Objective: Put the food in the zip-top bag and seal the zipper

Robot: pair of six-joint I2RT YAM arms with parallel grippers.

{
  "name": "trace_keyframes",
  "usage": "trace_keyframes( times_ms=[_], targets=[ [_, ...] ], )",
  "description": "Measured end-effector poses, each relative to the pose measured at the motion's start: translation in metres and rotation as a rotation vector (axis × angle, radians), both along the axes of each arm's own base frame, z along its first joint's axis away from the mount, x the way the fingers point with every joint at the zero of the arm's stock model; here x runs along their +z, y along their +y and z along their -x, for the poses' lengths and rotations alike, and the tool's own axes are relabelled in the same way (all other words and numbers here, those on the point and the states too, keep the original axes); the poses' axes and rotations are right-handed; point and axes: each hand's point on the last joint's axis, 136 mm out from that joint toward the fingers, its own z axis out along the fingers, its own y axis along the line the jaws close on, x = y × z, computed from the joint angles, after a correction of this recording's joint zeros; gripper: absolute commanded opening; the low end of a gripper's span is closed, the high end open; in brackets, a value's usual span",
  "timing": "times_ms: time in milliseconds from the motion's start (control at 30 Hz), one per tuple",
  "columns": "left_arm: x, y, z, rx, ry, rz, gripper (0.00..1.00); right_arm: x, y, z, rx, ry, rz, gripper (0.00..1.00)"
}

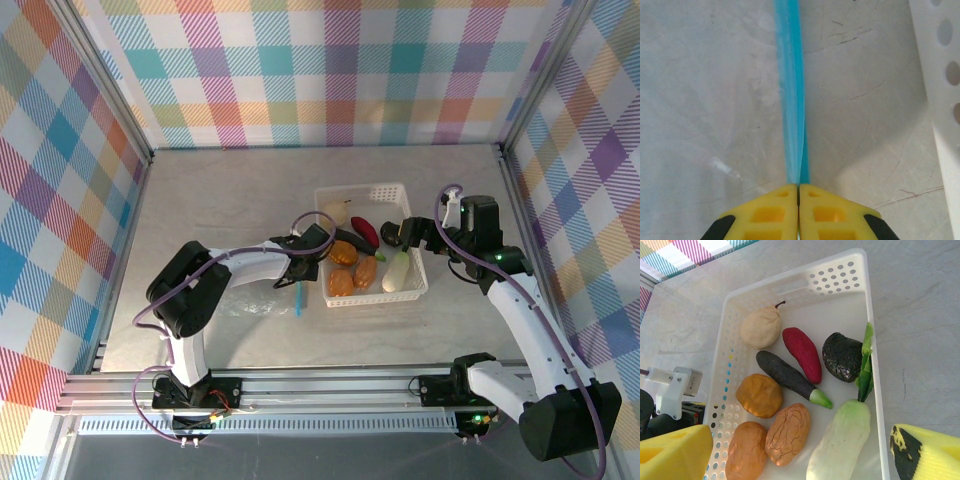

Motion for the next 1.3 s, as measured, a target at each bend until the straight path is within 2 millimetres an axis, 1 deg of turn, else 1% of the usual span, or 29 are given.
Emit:
trace_keyframes(
  times_ms=[100,133,167,333,367,467,500,567,633,700,767,867,933,1000,1100,1200,1300],
  targets=[
    [0.000,0.003,0.000,0.006,0.007,0.007,0.07,0.000,0.000,0.000,0.000,0.000,0.000,0.92],
    [0.000,0.004,0.000,0.008,0.010,0.011,0.05,0.000,0.000,0.000,0.000,0.000,0.000,0.92],
    [0.000,0.004,0.001,0.008,0.012,0.016,0.00,0.000,0.000,0.000,0.000,0.000,0.000,0.92],
    [0.002,0.010,0.005,0.014,0.021,0.033,0.00,0.000,0.000,0.000,0.001,0.000,-0.001,0.91],
    [0.004,0.011,0.006,0.012,0.024,0.039,0.00,0.000,0.001,0.001,0.006,0.001,-0.004,0.89],
    [0.013,0.011,0.010,0.004,0.029,0.086,0.00,0.001,0.006,0.003,0.031,0.006,-0.024,0.77],
    [0.018,0.011,0.010,0.002,0.027,0.106,0.00,0.002,0.009,0.005,0.046,0.009,-0.031,0.76],
    [0.037,0.010,0.008,-0.001,0.007,0.162,0.00,0.005,0.019,0.008,0.086,0.018,-0.052,0.70],
    [0.060,0.009,0.006,-0.003,-0.030,0.220,0.00,0.008,0.035,0.012,0.142,0.030,-0.071,0.64],
    [0.086,0.009,0.005,-0.011,-0.076,0.275,0.00,0.009,0.055,0.017,0.210,0.051,-0.089,0.59],
    [0.112,0.008,0.006,-0.023,-0.121,0.329,0.00,0.007,0.080,0.025,0.285,0.084,-0.109,0.55],
    [0.140,0.005,0.010,-0.043,-0.165,0.396,0.00,-0.001,0.114,0.039,0.379,0.138,-0.140,0.53],
    [0.151,0.003,0.013,-0.057,-0.178,0.430,0.00,-0.007,0.133,0.045,0.420,0.168,-0.154,0.52],
    [0.157,0.000,0.016,-0.069,-0.179,0.457,0.00,-0.014,0.152,0.050,0.455,0.198,-0.160,0.52],
    [0.158,-0.003,0.018,-0.076,-0.170,0.478,0.00,-0.023,0.178,0.052,0.491,0.228,-0.168,0.52],
    [0.157,-0.006,0.021,-0.084,-0.160,0.504,0.00,-0.030,0.199,0.051,0.515,0.247,-0.168,0.51],
    [0.158,-0.009,0.023,-0.088,-0.156,0.526,0.00,-0.034,0.215,0.046,0.522,0.256,-0.171,0.49]
  ],
)
